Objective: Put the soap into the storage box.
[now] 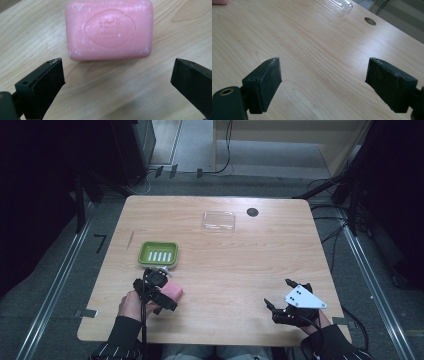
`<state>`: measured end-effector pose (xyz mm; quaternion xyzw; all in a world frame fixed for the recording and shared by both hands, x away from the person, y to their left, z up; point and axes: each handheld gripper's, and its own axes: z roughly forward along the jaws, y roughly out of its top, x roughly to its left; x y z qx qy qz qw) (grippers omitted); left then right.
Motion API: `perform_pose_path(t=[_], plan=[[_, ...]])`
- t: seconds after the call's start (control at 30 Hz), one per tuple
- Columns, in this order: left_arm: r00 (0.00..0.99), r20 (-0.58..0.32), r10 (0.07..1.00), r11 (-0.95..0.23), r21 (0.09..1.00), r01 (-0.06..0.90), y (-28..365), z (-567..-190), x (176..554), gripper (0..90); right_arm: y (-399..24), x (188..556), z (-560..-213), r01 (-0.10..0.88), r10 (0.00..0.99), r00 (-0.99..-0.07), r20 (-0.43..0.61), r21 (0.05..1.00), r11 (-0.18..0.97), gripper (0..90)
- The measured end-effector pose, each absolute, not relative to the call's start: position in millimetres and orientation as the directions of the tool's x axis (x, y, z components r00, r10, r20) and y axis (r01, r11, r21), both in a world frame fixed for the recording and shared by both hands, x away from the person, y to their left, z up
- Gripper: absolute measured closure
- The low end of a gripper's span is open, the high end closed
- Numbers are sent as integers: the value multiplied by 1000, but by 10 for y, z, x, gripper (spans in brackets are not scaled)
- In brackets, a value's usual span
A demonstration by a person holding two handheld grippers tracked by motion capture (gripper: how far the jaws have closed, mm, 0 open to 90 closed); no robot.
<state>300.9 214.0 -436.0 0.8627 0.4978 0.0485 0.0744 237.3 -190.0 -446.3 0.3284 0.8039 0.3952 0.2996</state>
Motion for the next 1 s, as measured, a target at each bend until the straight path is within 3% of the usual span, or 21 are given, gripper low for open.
perform_pose_path(t=[1.0], plan=[[475,30,880,-473,155,867,1992,-4510,3315,24,-1902,2373,-4461,293,766,-605,-218,834,468,135]])
